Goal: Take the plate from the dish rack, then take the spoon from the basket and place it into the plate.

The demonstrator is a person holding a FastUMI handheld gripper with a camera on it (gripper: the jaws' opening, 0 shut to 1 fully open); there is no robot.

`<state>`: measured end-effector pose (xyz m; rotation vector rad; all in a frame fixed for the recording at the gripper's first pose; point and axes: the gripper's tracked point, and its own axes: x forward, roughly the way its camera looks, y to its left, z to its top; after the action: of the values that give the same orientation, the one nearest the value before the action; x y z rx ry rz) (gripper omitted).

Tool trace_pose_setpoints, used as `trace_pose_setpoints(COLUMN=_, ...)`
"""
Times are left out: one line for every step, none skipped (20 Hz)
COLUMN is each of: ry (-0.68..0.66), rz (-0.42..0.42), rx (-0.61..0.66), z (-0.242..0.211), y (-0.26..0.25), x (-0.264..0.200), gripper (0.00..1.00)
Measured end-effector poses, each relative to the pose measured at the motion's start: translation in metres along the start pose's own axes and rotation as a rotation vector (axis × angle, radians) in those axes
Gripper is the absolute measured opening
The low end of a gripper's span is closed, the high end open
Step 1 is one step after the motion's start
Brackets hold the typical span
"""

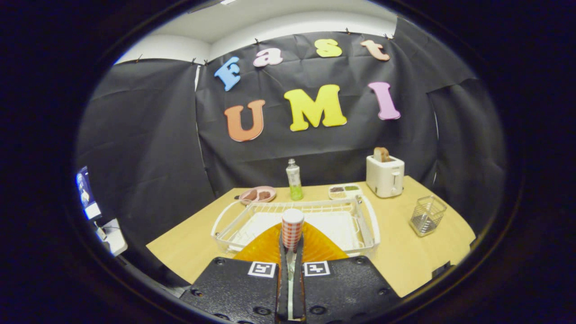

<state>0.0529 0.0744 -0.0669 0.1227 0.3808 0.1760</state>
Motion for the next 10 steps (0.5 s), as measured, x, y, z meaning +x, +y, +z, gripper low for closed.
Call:
trace_pose_setpoints(ry=0.009, rz=0.004, rx=0.014, z=-0.010, y=0.003, x=0.004, gripper=0.09)
trace_pose_setpoints(ry=0.010, rz=0.000, rx=0.032, z=-0.017, y=0.003, x=0.007, gripper=0.09)
trace_pose_setpoints(ry=0.007, rz=-0.007, rx=0.047, z=-0.024, y=0.003, x=0.008, gripper=0.09)
trace_pose_setpoints(ry=0.009, rz=-0.017, rx=0.057, z=-0.033, y=0.003, x=0.012, gripper=0.09)
trace_pose_setpoints(ry=0.019, rz=-0.028, rx=0.063, z=-0.042, y=0.001, x=0.015, gripper=0.09)
trace_pose_setpoints(ry=0.027, rz=-0.031, rx=0.080, z=-0.049, y=0.000, x=0.018, gripper=0.09)
trace_pose_setpoints(ry=0.033, rz=-0.027, rx=0.113, z=-0.054, y=0.000, x=0.020, gripper=0.09)
trace_pose_setpoints(ry=0.035, rz=-0.021, rx=0.150, z=-0.058, y=-0.001, x=0.021, gripper=0.09)
trace_pose_setpoints(ry=0.039, rz=-0.018, rx=0.175, z=-0.063, y=-0.001, x=0.023, gripper=0.10)
trace_pose_setpoints(ry=0.047, rz=-0.012, rx=0.192, z=-0.068, y=-0.001, x=0.024, gripper=0.11)
